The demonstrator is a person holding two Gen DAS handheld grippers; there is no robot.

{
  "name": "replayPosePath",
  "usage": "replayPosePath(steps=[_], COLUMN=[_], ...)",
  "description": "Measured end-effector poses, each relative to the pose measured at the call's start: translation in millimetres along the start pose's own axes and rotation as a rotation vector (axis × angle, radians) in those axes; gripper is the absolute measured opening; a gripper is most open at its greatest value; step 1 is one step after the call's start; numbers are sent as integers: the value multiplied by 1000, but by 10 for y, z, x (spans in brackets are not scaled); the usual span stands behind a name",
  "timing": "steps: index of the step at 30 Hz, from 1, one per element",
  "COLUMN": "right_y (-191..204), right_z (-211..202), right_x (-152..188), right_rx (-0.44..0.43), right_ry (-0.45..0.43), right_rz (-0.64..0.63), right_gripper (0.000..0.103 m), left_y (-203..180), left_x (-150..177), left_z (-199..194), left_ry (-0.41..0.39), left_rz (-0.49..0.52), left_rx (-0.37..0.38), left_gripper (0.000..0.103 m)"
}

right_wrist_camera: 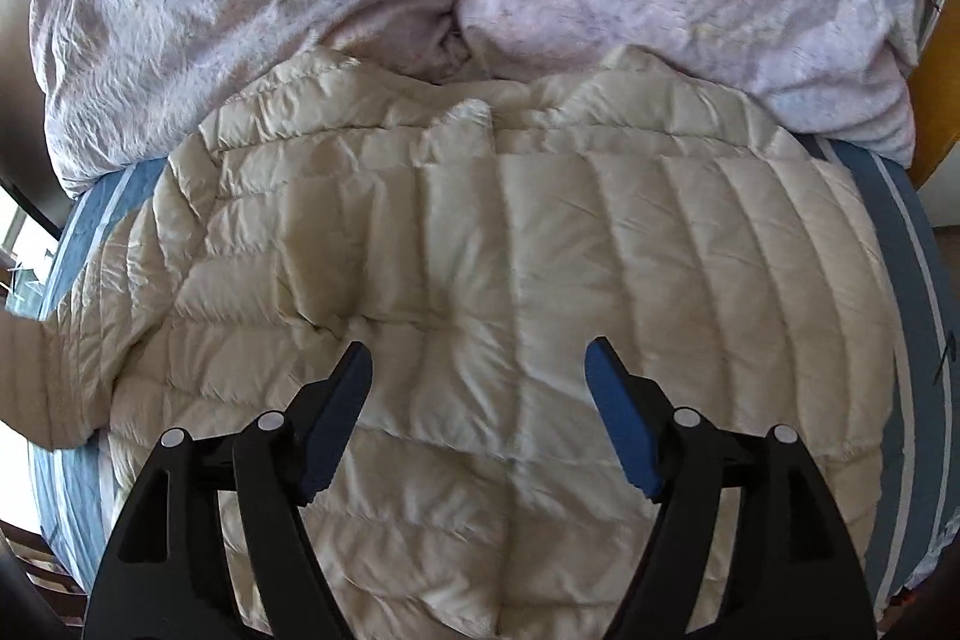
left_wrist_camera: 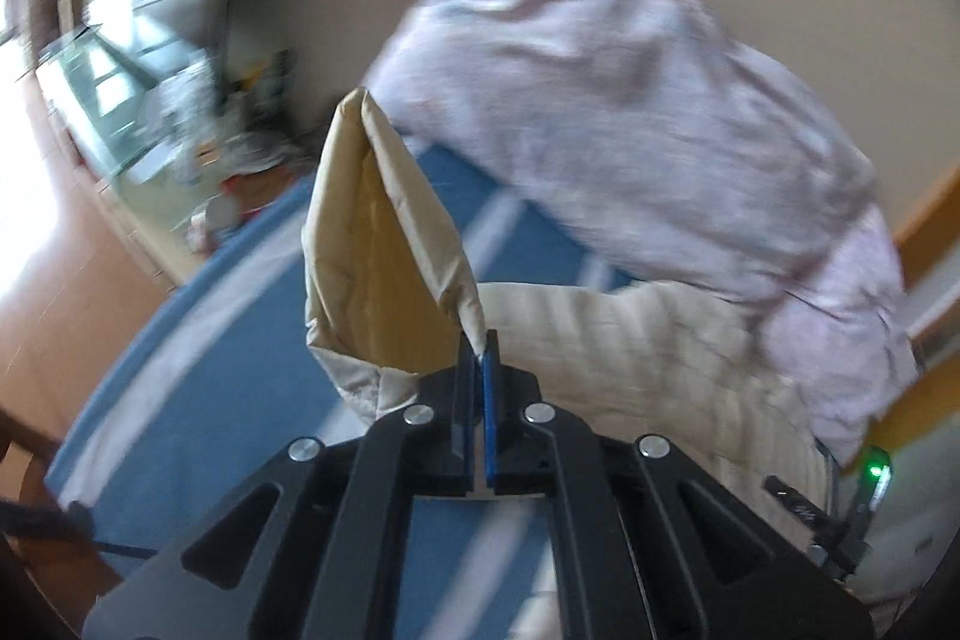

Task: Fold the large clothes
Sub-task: 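Grasp the other sleeve with the left gripper and lift it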

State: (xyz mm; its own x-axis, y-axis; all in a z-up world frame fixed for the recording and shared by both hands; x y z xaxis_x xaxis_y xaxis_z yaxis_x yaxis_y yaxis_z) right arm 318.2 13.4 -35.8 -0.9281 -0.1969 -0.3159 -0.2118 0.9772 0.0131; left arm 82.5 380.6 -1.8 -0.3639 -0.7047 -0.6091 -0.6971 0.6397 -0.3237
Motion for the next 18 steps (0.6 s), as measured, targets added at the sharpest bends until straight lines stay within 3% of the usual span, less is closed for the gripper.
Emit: replayPosePath(steps=[7, 13, 18], right_y=[-504, -1008, -1421], right_z=[-56, -172, -274], right_x=[96, 258, 358], right_rx=[21, 45, 51], right_ry=[21, 23, 20], right_rz=[47, 110, 184], right_gripper=[75, 75, 75], left_y=[-1319, -2424, -3119], left_x=[147, 551, 900], left_z=[302, 608, 830], left_ry=[53, 128, 183], left_rz=[179, 331, 411], left_rx=[135, 245, 312], left_gripper=[2, 2, 2])
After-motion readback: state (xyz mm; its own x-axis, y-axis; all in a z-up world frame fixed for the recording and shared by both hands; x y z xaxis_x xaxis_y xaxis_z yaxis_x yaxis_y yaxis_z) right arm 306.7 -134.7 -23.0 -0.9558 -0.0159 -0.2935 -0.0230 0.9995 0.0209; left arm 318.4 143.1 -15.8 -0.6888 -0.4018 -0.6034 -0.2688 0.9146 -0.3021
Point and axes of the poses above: each gripper's, at about its wrist camera, not at the fingertips, and z roughly the way its jaws point, y to its left, x to its underside, the point moved 6 cm from there along z, roughly the way its jaws point, and after that the axes turned 6 degrees about z, right-handed, at the moved point
